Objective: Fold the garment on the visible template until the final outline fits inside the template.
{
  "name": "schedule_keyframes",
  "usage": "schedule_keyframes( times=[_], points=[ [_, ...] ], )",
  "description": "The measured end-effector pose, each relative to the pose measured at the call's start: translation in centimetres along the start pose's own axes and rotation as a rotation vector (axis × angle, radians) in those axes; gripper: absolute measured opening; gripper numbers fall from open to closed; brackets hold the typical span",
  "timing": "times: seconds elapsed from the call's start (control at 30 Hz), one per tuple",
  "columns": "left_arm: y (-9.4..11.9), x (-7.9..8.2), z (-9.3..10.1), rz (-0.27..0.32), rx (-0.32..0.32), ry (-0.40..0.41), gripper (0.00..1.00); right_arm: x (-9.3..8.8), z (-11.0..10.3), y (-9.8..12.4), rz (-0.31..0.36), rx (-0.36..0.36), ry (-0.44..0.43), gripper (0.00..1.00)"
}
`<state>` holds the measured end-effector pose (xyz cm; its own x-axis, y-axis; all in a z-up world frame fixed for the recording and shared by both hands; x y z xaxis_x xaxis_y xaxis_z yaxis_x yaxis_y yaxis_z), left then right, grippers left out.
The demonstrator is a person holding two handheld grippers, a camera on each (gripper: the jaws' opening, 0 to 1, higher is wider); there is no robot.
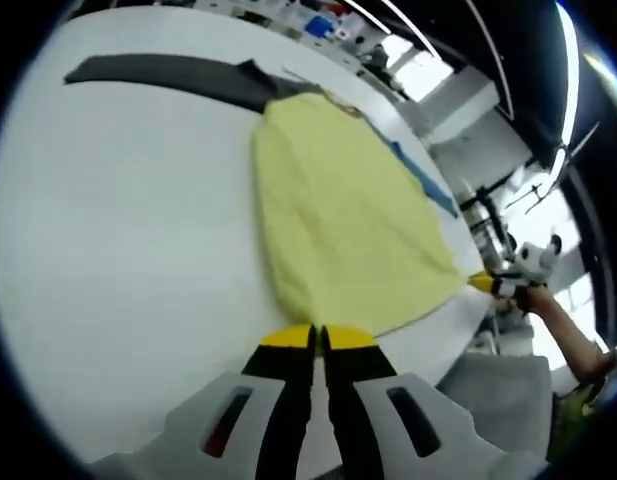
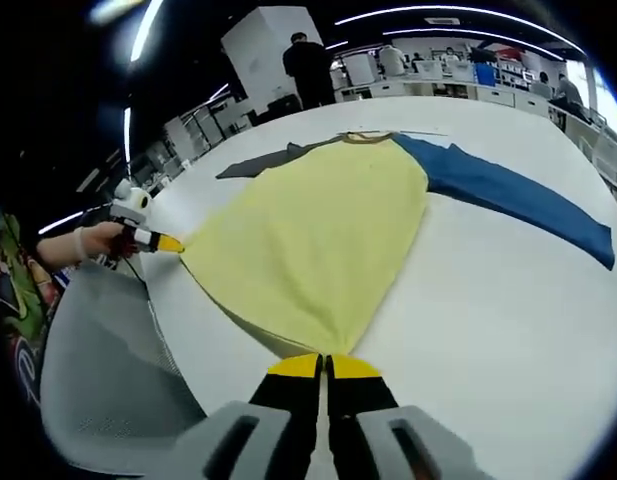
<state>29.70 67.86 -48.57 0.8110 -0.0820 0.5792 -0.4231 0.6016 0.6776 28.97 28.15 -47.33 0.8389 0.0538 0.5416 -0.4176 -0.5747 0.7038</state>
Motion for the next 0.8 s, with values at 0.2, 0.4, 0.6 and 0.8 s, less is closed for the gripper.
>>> schedule_keyframes(
  times=[0.2,0.4,0.6,0.8],
  points=[
    [-0.05,-0.11,-0.14,-0.002,0.002,0.008,0.00,-0.20,0.18,-0.31,-0.014,-0.004,0.007,0.00],
    [-0.17,-0.22,-0.18,-0.007,0.004,0.006,0.00,-0.23,0.23,-0.51,-0.022,-0.006,0.019,0.00],
    [-0.09,-0.26,-0.11,0.001,0.004,-0.001,0.01,-0.28,0.00,-0.53,-0.020,0.000,0.015,0.00],
    [0.55,-0.20,0.03,0.010,0.015,-0.042,0.15,-0.05,-0.16,-0.13,0.022,0.019,-0.036,0.04]
  ],
)
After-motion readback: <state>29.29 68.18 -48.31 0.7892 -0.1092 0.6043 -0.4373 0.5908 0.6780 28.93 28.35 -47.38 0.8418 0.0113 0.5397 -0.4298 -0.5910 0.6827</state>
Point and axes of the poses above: the point that each gripper's makers call its tool centre point, and the gripper's own axes: y roughly backward along the fingers, z roughly to its right, x roughly out of its top, the point moved 6 cm from there along y, roughly backward along the fingers, and after that the axes turned 13 degrees about -y, right-handed, at the moved point
